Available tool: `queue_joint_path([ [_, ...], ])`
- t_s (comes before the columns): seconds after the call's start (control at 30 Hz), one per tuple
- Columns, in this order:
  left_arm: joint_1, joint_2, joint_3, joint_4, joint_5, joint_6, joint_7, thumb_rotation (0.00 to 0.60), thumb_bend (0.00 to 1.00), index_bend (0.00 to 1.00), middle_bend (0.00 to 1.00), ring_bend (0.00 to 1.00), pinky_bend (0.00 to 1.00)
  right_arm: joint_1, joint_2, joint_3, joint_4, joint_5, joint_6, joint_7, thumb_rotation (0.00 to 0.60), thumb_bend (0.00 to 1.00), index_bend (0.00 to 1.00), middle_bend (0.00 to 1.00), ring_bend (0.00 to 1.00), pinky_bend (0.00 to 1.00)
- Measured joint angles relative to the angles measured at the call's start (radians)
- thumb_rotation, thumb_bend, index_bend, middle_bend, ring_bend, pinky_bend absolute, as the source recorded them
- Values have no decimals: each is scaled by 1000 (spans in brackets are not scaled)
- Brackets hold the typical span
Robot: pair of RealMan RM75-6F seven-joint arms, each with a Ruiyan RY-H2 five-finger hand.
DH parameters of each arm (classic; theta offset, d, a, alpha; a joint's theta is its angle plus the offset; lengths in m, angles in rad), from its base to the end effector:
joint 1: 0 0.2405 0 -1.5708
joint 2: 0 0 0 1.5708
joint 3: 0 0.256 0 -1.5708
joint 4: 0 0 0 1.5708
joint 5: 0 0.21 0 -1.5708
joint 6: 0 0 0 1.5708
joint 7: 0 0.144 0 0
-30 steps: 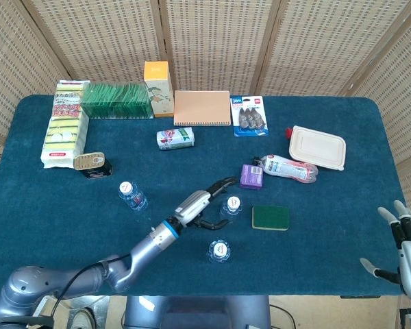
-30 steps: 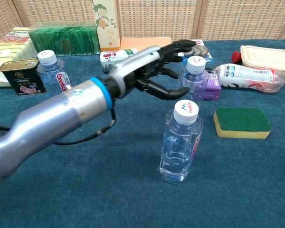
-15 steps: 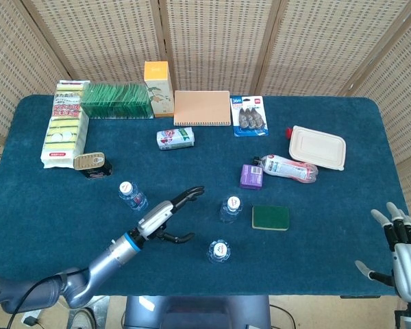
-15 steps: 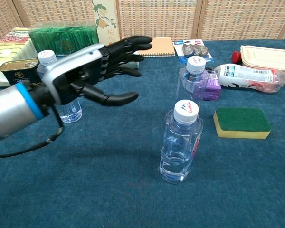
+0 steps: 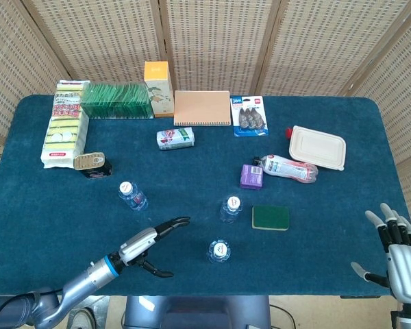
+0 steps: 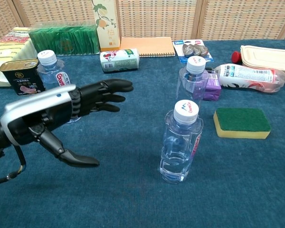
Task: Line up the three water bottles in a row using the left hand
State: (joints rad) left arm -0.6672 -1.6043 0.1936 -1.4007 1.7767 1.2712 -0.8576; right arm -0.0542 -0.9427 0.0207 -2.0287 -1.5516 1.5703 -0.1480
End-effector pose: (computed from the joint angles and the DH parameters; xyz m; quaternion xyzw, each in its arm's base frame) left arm -0.1540 0.2274 -0.0432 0.6401 0.5802 0.5035 0.0084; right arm -0.2513 -0.1345 0.1868 0.5544 -0.4276 0.4007 0.5909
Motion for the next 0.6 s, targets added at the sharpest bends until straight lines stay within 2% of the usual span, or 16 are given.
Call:
queue_joint_path([
  [0.33,-25,-102,-22,54,4,-47,-60,600,111,0,0,0,64,2,1,4,2,13,-4,2,600,0,140,1,0,0],
  [0.6,-48,-145,-41,71,-4,-86,-57,600,79,0,0,0,64,5,4,6,2,22,-8,5,600,0,141,0,0,0],
])
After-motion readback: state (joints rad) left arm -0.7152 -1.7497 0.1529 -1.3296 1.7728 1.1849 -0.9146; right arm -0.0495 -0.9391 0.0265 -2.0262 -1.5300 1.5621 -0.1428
